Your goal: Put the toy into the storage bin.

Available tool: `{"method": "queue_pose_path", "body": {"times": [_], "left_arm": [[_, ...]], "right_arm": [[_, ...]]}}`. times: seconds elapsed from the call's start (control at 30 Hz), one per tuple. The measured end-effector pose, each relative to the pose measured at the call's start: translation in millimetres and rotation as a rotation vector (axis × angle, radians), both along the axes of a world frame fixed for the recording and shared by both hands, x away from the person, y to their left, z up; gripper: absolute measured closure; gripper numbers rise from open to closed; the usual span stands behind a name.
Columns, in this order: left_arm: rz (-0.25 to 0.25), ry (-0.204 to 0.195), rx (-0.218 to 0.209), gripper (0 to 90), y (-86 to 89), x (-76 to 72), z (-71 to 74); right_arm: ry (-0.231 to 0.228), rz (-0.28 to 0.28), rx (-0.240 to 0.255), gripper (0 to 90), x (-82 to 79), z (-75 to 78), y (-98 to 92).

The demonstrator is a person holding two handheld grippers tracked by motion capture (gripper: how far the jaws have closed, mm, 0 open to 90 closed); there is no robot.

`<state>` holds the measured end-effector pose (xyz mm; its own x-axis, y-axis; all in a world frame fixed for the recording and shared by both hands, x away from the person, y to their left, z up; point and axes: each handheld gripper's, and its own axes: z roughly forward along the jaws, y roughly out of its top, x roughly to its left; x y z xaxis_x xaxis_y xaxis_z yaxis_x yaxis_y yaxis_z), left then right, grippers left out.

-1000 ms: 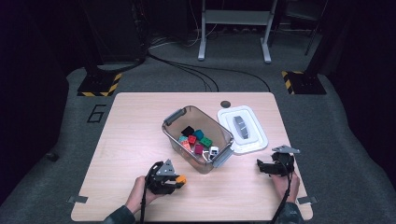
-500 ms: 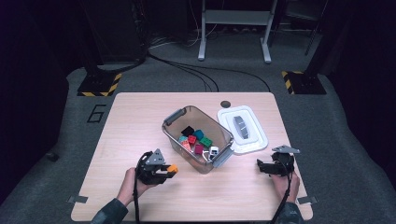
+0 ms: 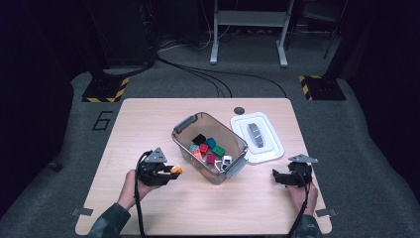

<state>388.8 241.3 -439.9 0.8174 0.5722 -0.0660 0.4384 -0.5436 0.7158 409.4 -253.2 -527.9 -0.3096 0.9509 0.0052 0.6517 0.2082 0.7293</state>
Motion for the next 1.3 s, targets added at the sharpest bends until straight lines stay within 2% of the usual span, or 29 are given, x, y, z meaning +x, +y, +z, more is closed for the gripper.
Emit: {"method": "queue_pose_path", "body": {"times": [0.47,0.5,0.53,1.07,1.3], "left_arm": [[0.007,-0.025,0.000,67.7,4.5,13.0,31.0],[0.011,-0.023,-0.011,67.7,3.6,13.6,33.4],[0.004,-0.030,-0.001,67.7,3.5,15.1,37.2],[-0.012,-0.079,0.001,67.7,-10.0,36.2,78.4],[-0.020,-0.095,0.001,67.7,-23.3,45.1,87.9]], "right_arm": [[0.000,0.000,0.000,7.0,0.1,0.0,0.0],[0.000,0.000,0.000,7.0,0.1,0.0,0.0],[0.000,0.000,0.000,7.0,0.1,0.0,0.0],[0.000,0.000,0.000,7.0,0.2,0.0,0.0],[0.000,0.000,-0.001,7.0,0.2,0.0,0.0]]}}
